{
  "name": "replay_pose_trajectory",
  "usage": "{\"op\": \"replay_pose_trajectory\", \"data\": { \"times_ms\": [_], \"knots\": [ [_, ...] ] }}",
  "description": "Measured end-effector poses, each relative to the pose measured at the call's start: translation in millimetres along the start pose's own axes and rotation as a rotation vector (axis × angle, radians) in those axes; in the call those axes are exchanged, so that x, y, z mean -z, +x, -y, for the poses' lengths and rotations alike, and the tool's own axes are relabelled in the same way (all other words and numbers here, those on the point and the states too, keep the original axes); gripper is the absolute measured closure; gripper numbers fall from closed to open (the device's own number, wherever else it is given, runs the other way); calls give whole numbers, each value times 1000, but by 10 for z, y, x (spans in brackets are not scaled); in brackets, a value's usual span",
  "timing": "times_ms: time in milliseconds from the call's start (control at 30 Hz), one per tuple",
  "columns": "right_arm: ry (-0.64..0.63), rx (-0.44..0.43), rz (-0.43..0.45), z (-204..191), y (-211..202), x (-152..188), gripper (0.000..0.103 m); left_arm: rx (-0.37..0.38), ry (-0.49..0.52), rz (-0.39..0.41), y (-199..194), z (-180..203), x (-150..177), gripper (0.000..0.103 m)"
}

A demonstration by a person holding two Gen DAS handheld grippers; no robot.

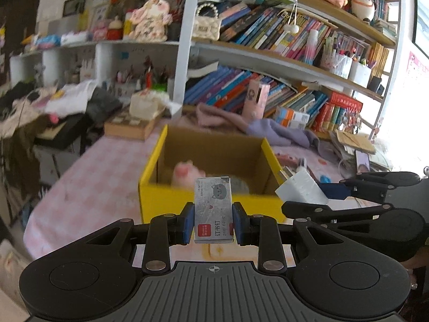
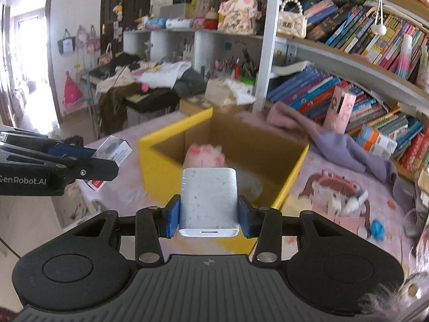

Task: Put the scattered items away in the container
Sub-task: 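Lower the charger and card box into the yellow box and open both grippers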

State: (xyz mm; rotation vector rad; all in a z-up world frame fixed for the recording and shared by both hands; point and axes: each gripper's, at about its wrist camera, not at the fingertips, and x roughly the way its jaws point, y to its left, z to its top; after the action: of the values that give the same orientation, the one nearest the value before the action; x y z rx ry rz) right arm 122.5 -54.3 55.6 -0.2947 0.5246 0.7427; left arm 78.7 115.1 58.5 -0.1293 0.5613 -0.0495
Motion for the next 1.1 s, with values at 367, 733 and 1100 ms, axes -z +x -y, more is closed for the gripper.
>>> {"op": "replay_pose_trajectory", "data": {
  "times_ms": [367, 733, 1100],
  "knots": [
    [26, 17, -18, 462, 766, -366, 62, 28, 97, -35, 900, -59, -538, 75],
    [19, -4, -111, 790, 1478, -578, 62, 33, 167, -125, 1608, -92, -815, 75],
    [-95, -30, -216, 948, 2002, -596, 62, 52, 228, -291, 2327, -129, -888, 75]
  ]
}}
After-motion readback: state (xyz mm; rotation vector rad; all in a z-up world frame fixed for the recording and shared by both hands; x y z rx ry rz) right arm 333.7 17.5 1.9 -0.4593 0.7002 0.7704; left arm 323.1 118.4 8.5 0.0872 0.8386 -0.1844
